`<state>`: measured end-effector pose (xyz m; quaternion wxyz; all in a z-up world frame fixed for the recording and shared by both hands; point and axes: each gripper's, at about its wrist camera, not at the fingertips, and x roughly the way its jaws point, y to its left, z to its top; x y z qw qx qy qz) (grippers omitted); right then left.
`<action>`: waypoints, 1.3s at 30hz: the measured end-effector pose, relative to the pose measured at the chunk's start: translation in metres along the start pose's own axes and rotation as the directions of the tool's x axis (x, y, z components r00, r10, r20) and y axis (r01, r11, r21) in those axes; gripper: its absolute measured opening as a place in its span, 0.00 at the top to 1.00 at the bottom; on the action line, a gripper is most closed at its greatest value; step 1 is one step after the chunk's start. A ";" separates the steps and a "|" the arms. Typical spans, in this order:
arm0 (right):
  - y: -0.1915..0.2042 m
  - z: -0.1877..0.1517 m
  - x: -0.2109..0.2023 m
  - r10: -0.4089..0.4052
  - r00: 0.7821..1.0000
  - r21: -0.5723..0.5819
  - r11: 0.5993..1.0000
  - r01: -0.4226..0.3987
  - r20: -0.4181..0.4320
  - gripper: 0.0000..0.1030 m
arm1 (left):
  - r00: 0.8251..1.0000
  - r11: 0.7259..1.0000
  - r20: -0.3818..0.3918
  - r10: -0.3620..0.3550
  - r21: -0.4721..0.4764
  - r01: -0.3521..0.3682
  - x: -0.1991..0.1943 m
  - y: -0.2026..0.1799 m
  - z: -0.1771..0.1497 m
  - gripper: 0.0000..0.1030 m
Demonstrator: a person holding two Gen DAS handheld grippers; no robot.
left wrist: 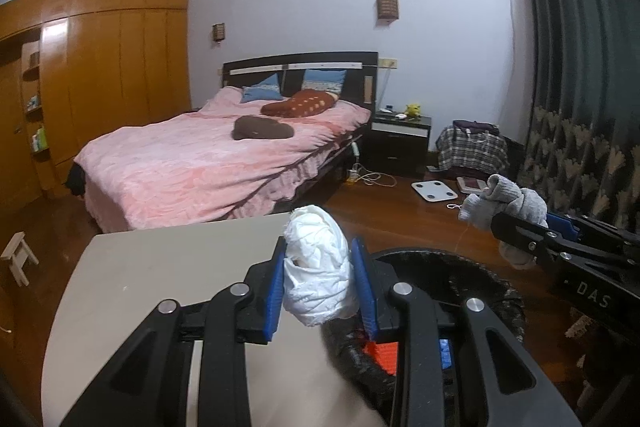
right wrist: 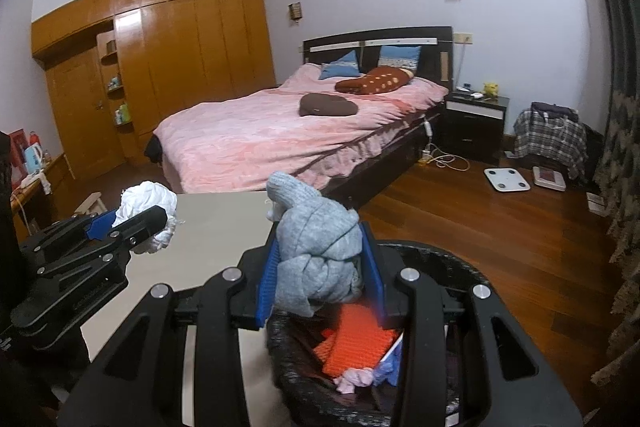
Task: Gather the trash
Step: 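Carry both cloth balls over the black bin and open both grippers to drop them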
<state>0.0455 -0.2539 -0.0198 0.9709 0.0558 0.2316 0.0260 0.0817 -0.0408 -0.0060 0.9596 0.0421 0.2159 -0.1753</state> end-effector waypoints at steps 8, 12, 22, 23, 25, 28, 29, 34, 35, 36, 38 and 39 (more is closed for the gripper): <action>-0.030 -0.008 0.002 -0.062 0.998 0.036 0.997 0.063 -0.014 0.65 | 0.999 0.998 -0.009 -0.049 0.031 0.049 0.018 -0.026 0.001 0.69; -0.044 -0.014 0.004 -0.099 0.995 0.043 0.994 0.100 -0.023 0.65 | 0.997 0.997 -0.025 -0.071 0.037 0.072 0.032 -0.038 -0.001 0.69; -0.073 -0.032 0.021 -0.148 0.987 0.075 0.985 0.153 -0.065 0.65 | 0.994 0.993 -0.043 -0.104 0.058 0.106 0.066 -0.058 -0.010 0.69; -0.077 -0.035 0.025 -0.158 0.985 0.074 0.984 0.163 -0.073 0.65 | 0.993 0.992 -0.046 -0.106 0.061 0.109 0.070 -0.061 -0.011 0.69; -0.081 -0.037 0.030 -0.166 0.983 0.073 0.982 0.172 -0.082 0.65 | 0.992 0.991 -0.052 -0.115 0.068 0.119 0.079 -0.065 -0.013 0.69; -0.090 -0.043 0.040 -0.174 0.979 0.083 0.980 0.183 -0.103 0.65 | 0.989 0.988 -0.070 -0.129 0.076 0.134 0.091 -0.071 -0.016 0.69; -0.094 -0.045 0.045 -0.177 0.977 0.086 0.978 0.188 -0.115 0.65 | 0.988 0.987 -0.077 -0.135 0.078 0.141 0.096 -0.073 -0.018 0.69; -0.104 -0.053 0.062 -0.177 0.972 0.097 0.976 0.193 -0.152 0.65 | 0.979 0.980 -0.118 -0.169 0.084 0.179 0.117 -0.083 -0.027 0.69; -0.107 -0.055 0.066 -0.175 0.972 0.099 0.976 0.192 -0.156 0.65 | 0.977 0.979 -0.123 -0.173 0.083 0.183 0.120 -0.083 -0.028 0.69; -0.110 -0.057 0.070 -0.173 0.971 0.102 0.976 0.191 -0.164 0.65 | 0.976 0.979 -0.129 -0.177 0.082 0.189 0.124 -0.085 -0.029 0.69; -0.114 -0.060 0.076 -0.169 0.970 0.109 0.976 0.190 -0.176 0.62 | 0.970 0.975 -0.145 -0.194 0.081 0.207 0.131 -0.087 -0.030 0.69; -0.116 -0.062 0.079 -0.175 0.968 0.111 0.974 0.197 -0.180 0.62 | 0.967 0.973 -0.154 -0.203 0.077 0.216 0.134 -0.088 -0.030 0.66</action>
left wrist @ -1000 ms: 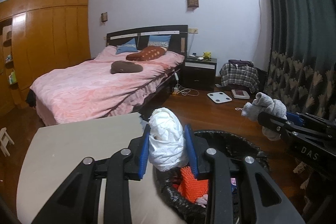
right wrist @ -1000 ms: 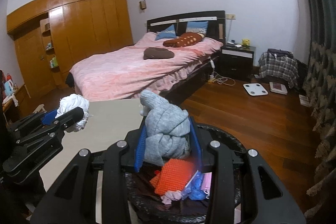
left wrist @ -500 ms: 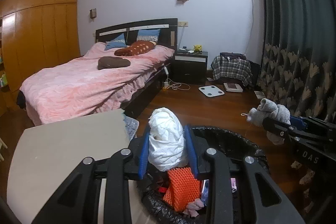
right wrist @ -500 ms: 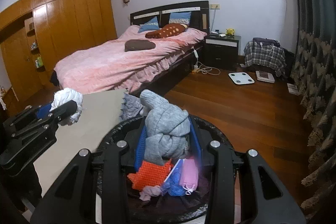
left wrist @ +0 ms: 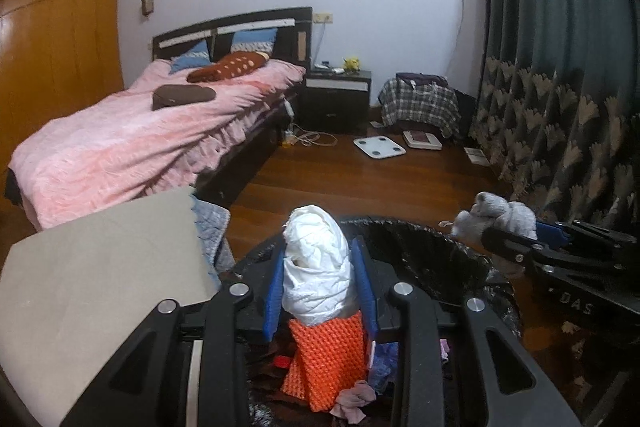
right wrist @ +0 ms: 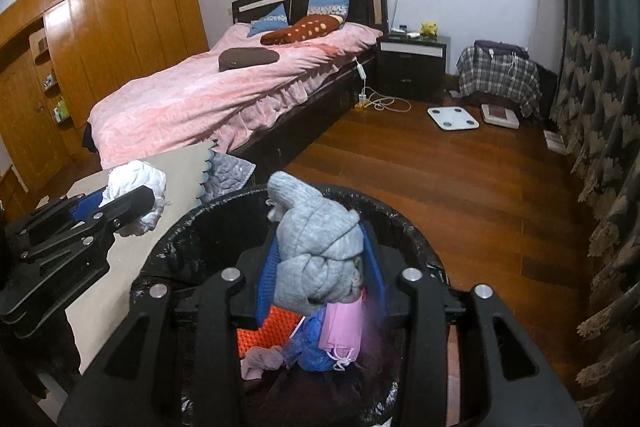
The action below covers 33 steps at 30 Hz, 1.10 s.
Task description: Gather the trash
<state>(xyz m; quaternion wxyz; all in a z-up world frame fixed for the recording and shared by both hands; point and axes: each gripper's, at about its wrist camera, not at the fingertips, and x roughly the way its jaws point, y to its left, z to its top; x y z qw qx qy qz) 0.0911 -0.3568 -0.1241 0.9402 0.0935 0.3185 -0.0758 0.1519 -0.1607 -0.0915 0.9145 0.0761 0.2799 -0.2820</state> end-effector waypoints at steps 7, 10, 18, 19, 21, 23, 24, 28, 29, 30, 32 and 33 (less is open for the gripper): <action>-0.002 -0.006 0.010 -0.030 0.999 -0.011 0.999 0.030 -0.015 0.32 | 0.998 0.998 -0.018 -0.063 -0.026 0.063 0.006 0.010 0.002 0.45; -0.001 -0.006 0.008 -0.042 0.999 -0.014 0.999 0.042 -0.008 0.19 | 0.998 0.997 -0.006 -0.065 -0.036 0.064 0.002 0.014 0.003 0.37; 0.002 -0.003 -0.012 -0.048 0.999 -0.013 0.999 0.048 0.005 0.06 | 0.998 0.998 0.059 0.006 -0.063 -0.003 -0.031 0.034 0.014 0.15; 0.003 -0.003 -0.015 -0.043 0.999 -0.015 0.999 0.043 0.006 0.06 | 0.998 0.998 0.065 0.020 -0.065 -0.016 -0.035 0.037 0.015 0.12; 0.008 -0.003 -0.024 -0.030 0.999 -0.020 0.999 0.031 0.012 0.05 | 0.996 0.997 0.080 0.044 -0.072 -0.038 -0.049 0.044 0.015 0.08; 0.013 -0.002 -0.032 -0.018 1.000 -0.022 1.000 0.019 0.015 0.05 | 0.994 0.995 0.091 0.063 -0.082 -0.056 -0.062 0.050 0.015 0.06; 0.016 -0.001 -0.037 -0.010 1.000 -0.023 1.000 0.010 0.016 0.05 | 0.993 0.994 0.093 0.070 -0.085 -0.063 -0.067 0.053 0.016 0.06; 0.028 0.003 -0.056 0.022 0.999 -0.029 0.999 -0.022 0.029 0.05 | 0.990 0.991 0.092 0.103 -0.098 -0.094 -0.086 0.062 0.014 0.06; 0.033 0.005 -0.062 0.029 0.999 -0.036 0.999 -0.027 0.037 0.05 | 0.990 0.990 0.092 0.108 -0.099 -0.099 -0.094 0.064 0.012 0.06; 0.038 0.006 -0.068 0.033 0.998 -0.046 0.998 -0.031 0.046 0.05 | 0.989 0.990 0.091 0.114 -0.097 -0.105 -0.098 0.065 0.010 0.06; 0.046 0.008 -0.078 0.042 0.998 -0.060 0.997 -0.039 0.054 0.05 | 0.988 0.989 0.087 0.124 -0.092 -0.116 -0.106 0.067 0.006 0.06; 0.051 0.009 -0.083 0.054 0.997 -0.064 0.997 -0.050 0.060 0.05 | 0.988 0.988 0.085 0.129 -0.091 -0.121 -0.111 0.067 0.004 0.06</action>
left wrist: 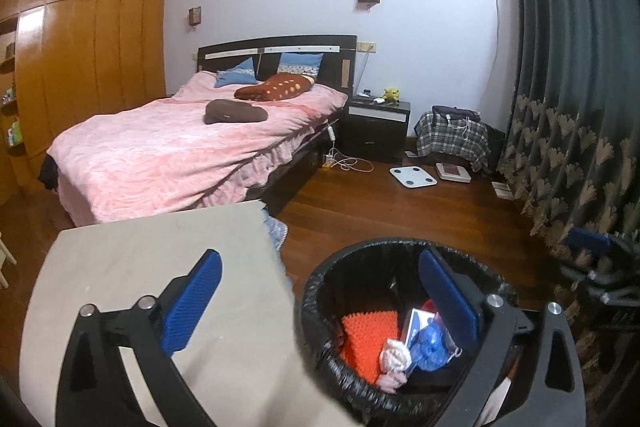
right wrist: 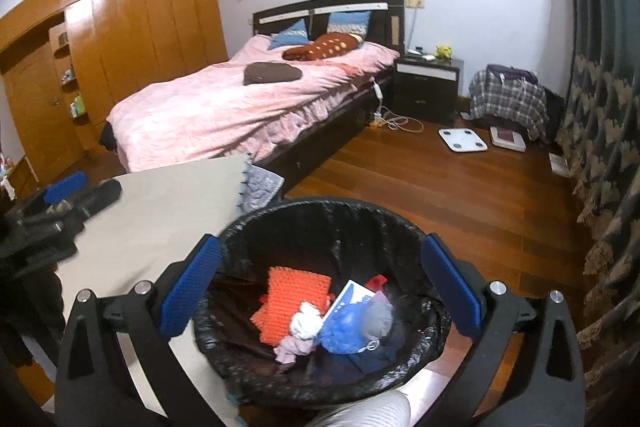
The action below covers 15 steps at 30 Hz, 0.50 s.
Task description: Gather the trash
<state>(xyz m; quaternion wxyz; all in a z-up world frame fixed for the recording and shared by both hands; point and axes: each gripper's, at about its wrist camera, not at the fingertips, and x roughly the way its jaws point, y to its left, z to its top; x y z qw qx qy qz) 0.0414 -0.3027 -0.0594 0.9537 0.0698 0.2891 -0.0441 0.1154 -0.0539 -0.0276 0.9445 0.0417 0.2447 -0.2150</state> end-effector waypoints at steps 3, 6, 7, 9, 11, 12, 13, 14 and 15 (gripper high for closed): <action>0.013 0.005 -0.013 0.029 0.999 -0.007 1.000 -0.029 0.014 0.05 | 1.000 1.000 -0.003 0.010 0.002 -0.010 -0.015 0.004 -0.005 0.06; 0.024 0.009 -0.020 0.037 0.999 -0.021 0.999 -0.037 0.016 0.05 | 1.000 1.000 0.004 0.025 -0.004 -0.025 -0.028 0.006 -0.009 0.06; 0.027 0.010 -0.022 0.039 0.999 -0.025 0.999 -0.039 0.016 0.05 | 1.000 1.000 0.006 0.028 -0.007 -0.028 -0.032 0.008 -0.009 0.06; 0.036 0.011 -0.027 0.043 0.999 -0.040 0.998 -0.043 0.016 0.05 | 0.999 0.999 0.008 0.031 -0.012 -0.031 -0.038 0.010 -0.011 0.06; 0.040 0.012 -0.029 0.048 0.999 -0.049 0.998 -0.047 0.016 0.05 | 0.999 0.999 0.016 0.041 -0.018 -0.040 -0.044 0.012 -0.012 0.06; 0.043 0.011 -0.031 0.050 0.999 -0.055 0.997 -0.049 0.017 0.05 | 0.999 0.999 0.018 0.043 -0.019 -0.043 -0.047 0.013 -0.013 0.06; 0.046 0.011 -0.032 0.053 0.998 -0.059 0.997 -0.052 0.017 0.05 | 0.999 0.999 0.020 0.046 -0.019 -0.045 -0.049 0.013 -0.011 0.06; 0.048 0.011 -0.033 0.055 0.998 -0.064 0.996 -0.054 0.017 0.05 | 0.999 0.999 0.021 0.048 -0.018 -0.048 -0.050 0.013 -0.011 0.06; 0.050 0.011 -0.034 0.057 0.998 -0.069 0.996 -0.055 0.018 0.05 | 0.998 0.998 0.024 0.053 -0.017 -0.052 -0.053 0.013 -0.012 0.06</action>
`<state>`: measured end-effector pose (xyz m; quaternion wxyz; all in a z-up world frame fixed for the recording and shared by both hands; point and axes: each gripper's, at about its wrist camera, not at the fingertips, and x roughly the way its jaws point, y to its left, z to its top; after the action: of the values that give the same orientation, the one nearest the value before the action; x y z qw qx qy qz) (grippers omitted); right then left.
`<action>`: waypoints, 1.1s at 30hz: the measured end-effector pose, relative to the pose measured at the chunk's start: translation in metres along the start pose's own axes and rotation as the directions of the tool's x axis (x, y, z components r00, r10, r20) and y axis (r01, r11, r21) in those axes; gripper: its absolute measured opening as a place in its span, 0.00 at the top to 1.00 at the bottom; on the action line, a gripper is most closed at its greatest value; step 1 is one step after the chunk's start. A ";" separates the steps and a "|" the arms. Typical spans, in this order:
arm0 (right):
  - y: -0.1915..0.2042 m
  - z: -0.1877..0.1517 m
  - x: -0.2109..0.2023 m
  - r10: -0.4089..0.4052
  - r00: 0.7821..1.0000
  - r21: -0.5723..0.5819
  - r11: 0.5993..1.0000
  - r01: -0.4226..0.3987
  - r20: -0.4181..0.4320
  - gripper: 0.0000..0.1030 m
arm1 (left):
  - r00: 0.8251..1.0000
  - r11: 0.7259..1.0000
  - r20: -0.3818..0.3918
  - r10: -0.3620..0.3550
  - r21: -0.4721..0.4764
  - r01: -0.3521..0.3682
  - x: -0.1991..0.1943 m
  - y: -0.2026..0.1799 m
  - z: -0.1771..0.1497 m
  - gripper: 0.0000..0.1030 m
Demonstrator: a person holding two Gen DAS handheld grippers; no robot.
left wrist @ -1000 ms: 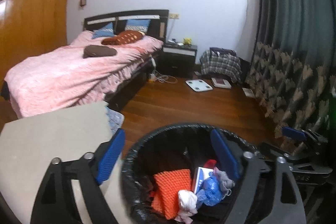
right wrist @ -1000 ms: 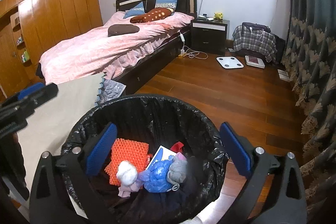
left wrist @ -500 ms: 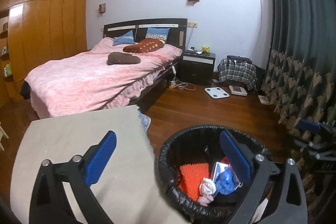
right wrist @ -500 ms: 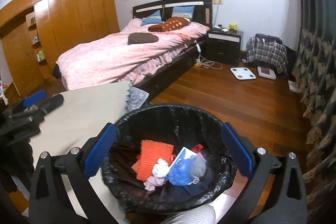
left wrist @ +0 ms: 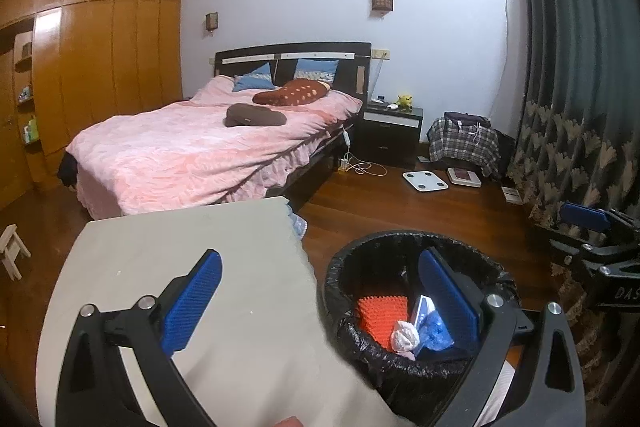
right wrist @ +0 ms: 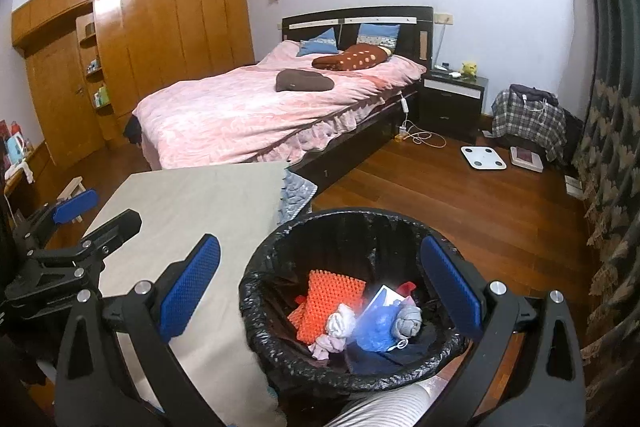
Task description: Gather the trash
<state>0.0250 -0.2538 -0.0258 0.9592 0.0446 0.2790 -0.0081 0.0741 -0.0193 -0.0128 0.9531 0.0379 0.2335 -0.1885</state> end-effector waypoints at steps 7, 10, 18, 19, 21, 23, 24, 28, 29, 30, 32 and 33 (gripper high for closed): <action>0.014 -0.002 -0.002 0.012 1.000 -0.019 1.000 -0.012 -0.002 0.05 | 1.000 1.000 0.012 0.007 -0.010 -0.007 -0.014 0.004 -0.001 0.06; 0.015 -0.002 -0.003 0.015 1.000 -0.021 1.000 -0.015 -0.001 0.05 | 1.000 1.000 0.016 0.014 -0.009 -0.013 -0.016 0.005 -0.001 0.06; 0.022 -0.002 -0.004 0.017 1.000 -0.028 0.999 -0.017 0.002 0.05 | 1.000 1.000 0.024 0.018 -0.013 -0.018 -0.020 0.007 -0.001 0.06; 0.021 -0.002 -0.004 0.017 1.000 -0.029 0.999 -0.017 0.001 0.05 | 1.000 1.000 0.023 0.019 -0.013 -0.018 -0.020 0.007 -0.001 0.06; 0.022 -0.002 -0.004 0.017 1.000 -0.028 0.999 -0.017 0.002 0.05 | 1.000 1.000 0.023 0.019 -0.013 -0.019 -0.020 0.007 -0.001 0.06; 0.022 -0.002 -0.004 0.017 1.000 -0.028 0.999 -0.017 0.002 0.05 | 1.000 1.000 0.024 0.018 -0.012 -0.018 -0.020 0.007 -0.001 0.06; 0.022 -0.002 -0.004 0.017 1.000 -0.027 0.999 -0.017 0.003 0.05 | 1.000 1.000 0.024 0.020 -0.011 -0.019 -0.020 0.007 -0.001 0.06; 0.022 -0.002 -0.004 0.017 1.000 -0.028 0.999 -0.017 0.003 0.05 | 1.000 1.000 0.023 0.021 -0.011 -0.021 -0.021 0.007 0.000 0.06; 0.023 -0.001 -0.004 0.018 1.000 -0.028 0.999 -0.018 0.004 0.05 | 1.000 1.000 0.022 0.022 -0.010 -0.022 -0.021 0.007 0.000 0.06; 0.022 -0.002 -0.004 0.017 1.000 -0.027 0.999 -0.017 0.002 0.05 | 0.999 1.000 0.024 0.022 -0.008 -0.022 -0.021 0.007 -0.001 0.06; 0.023 -0.002 -0.004 0.018 1.000 -0.027 0.999 -0.018 0.001 0.05 | 0.999 1.000 0.025 0.025 -0.008 -0.024 -0.022 0.007 0.000 0.06; 0.022 -0.002 -0.004 0.017 1.000 -0.027 0.999 -0.017 0.002 0.05 | 0.999 1.000 0.025 0.024 -0.009 -0.024 -0.023 0.008 0.000 0.06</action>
<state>0.0215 -0.2320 -0.0235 0.9600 0.0338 0.2778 0.0039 0.0587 -0.0042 -0.0025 0.9583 0.0343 0.2220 -0.1765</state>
